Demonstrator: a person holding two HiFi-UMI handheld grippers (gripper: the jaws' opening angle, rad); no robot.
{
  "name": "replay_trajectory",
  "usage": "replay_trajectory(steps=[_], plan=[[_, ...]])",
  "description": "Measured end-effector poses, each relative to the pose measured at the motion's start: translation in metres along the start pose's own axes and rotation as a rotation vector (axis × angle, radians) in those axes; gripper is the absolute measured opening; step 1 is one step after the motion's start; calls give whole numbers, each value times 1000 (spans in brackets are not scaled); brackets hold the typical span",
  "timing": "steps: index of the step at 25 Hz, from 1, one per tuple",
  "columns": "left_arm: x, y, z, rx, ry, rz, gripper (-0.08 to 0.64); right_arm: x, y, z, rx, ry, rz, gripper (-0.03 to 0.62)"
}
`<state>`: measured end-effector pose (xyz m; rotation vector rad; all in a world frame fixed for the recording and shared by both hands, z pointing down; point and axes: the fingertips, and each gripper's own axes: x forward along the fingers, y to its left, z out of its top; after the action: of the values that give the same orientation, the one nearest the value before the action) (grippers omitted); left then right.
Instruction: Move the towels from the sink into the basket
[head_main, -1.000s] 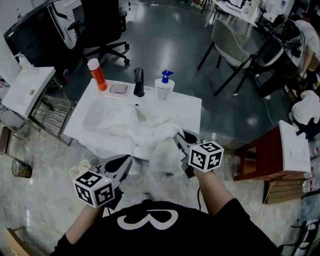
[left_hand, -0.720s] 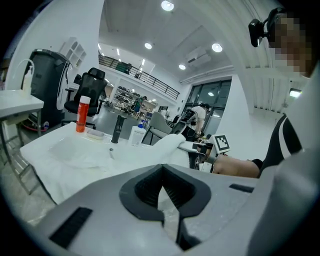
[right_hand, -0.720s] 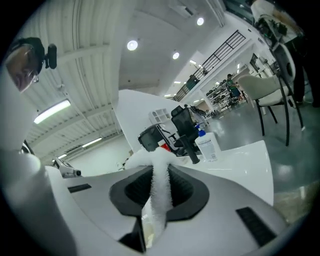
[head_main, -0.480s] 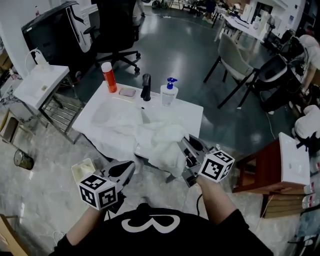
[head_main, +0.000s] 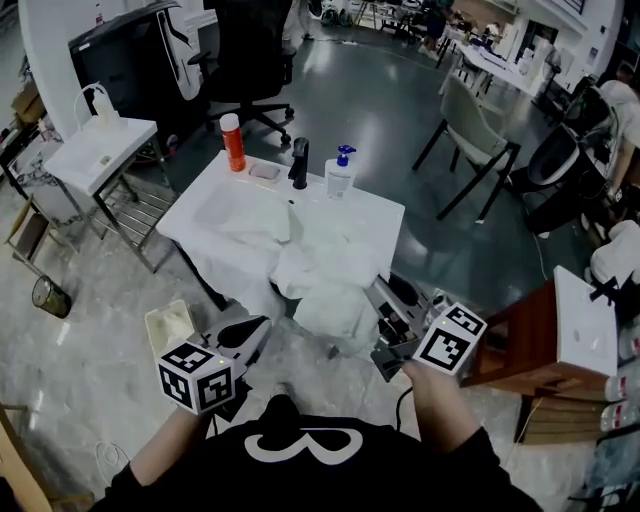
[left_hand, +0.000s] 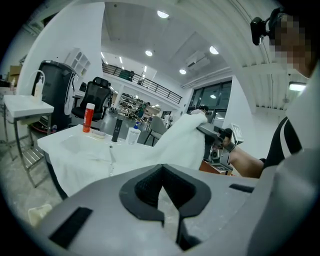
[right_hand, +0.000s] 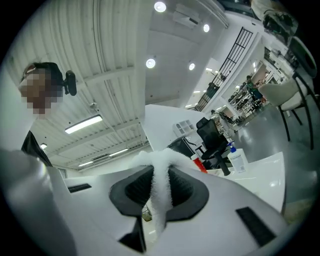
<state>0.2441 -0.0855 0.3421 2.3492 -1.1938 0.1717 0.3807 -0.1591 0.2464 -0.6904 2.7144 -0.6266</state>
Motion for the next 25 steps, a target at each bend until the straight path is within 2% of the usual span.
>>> replay_trajectory(steps=[5, 14, 20, 25], plan=[[-28, -17, -18, -8, -24, 43, 6, -21, 37, -11, -13, 27, 76, 55], [-89, -13, -50, -66, -67, 170, 6, -27, 95, -73, -9, 152, 239, 55], [-116, -4, -53, -69, -84, 181, 6, -14, 126, -116, 9, 251, 285, 55], [-153, 17, -57, -80, -73, 174, 6, 16, 166, -150, 25, 294, 307, 55]])
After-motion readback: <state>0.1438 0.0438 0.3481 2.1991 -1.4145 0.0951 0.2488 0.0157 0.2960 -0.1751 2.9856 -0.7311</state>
